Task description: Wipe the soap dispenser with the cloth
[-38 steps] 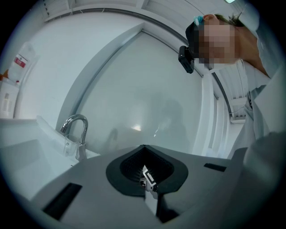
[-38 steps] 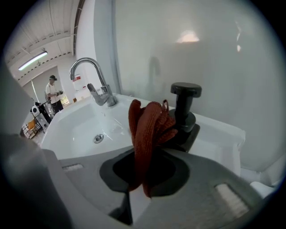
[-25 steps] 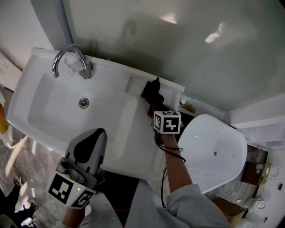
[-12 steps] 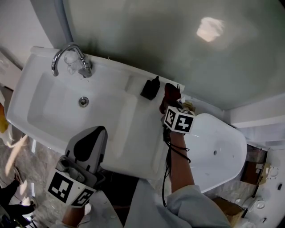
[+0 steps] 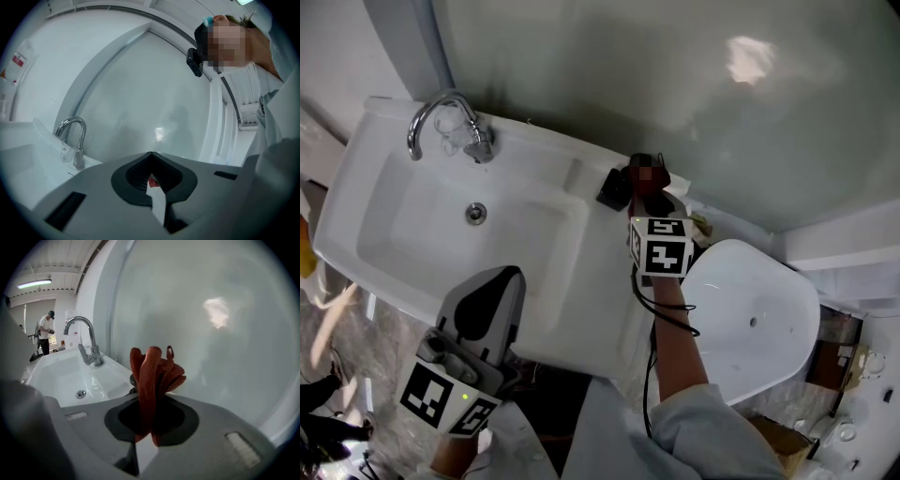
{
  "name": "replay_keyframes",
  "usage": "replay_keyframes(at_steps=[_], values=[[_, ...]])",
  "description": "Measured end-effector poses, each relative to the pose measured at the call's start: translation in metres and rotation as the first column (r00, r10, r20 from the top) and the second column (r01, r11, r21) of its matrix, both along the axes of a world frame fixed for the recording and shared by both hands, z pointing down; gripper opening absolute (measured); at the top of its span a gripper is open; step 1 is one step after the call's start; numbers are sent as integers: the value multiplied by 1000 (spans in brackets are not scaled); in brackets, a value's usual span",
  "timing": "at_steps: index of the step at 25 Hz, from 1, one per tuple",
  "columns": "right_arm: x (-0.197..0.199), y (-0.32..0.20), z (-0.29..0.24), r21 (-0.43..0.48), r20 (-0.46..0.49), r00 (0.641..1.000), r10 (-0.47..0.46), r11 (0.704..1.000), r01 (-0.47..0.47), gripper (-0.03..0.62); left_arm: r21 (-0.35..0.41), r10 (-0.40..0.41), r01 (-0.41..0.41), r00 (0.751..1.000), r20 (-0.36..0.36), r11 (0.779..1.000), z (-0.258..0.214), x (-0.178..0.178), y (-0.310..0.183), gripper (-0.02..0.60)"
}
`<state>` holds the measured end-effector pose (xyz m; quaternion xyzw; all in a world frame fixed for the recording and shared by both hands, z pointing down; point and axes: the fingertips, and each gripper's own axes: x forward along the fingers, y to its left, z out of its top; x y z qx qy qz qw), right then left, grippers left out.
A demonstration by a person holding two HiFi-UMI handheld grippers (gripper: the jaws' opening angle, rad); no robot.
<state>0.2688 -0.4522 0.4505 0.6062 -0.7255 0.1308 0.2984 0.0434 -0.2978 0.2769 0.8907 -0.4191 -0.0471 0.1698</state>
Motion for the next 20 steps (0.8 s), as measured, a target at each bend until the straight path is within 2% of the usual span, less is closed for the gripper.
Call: replay_keyframes(at_steps=[3, 6, 11, 17, 20], values=[[6, 3, 22, -52, 42, 998, 41, 998, -39, 55, -6, -4, 4, 1000, 2, 1000, 2, -2, -1, 3], [4, 8, 47, -116, 130, 989, 75, 991, -60, 55, -12, -5, 5, 1000, 4, 1000, 4, -3, -2, 3], [-2, 20, 73, -183, 219, 970, 108, 981, -68, 55, -15, -1, 1, 1000, 5, 1000, 5, -3, -2, 3], [-17, 42, 76, -213, 280, 958, 69, 977, -8, 55, -5, 17, -17, 1000, 3, 1000, 2, 5, 1, 3], [-26, 55, 59, -183, 364, 931, 39, 983, 31, 55, 6, 25, -25, 1000, 1, 1000, -2, 11, 3, 3]])
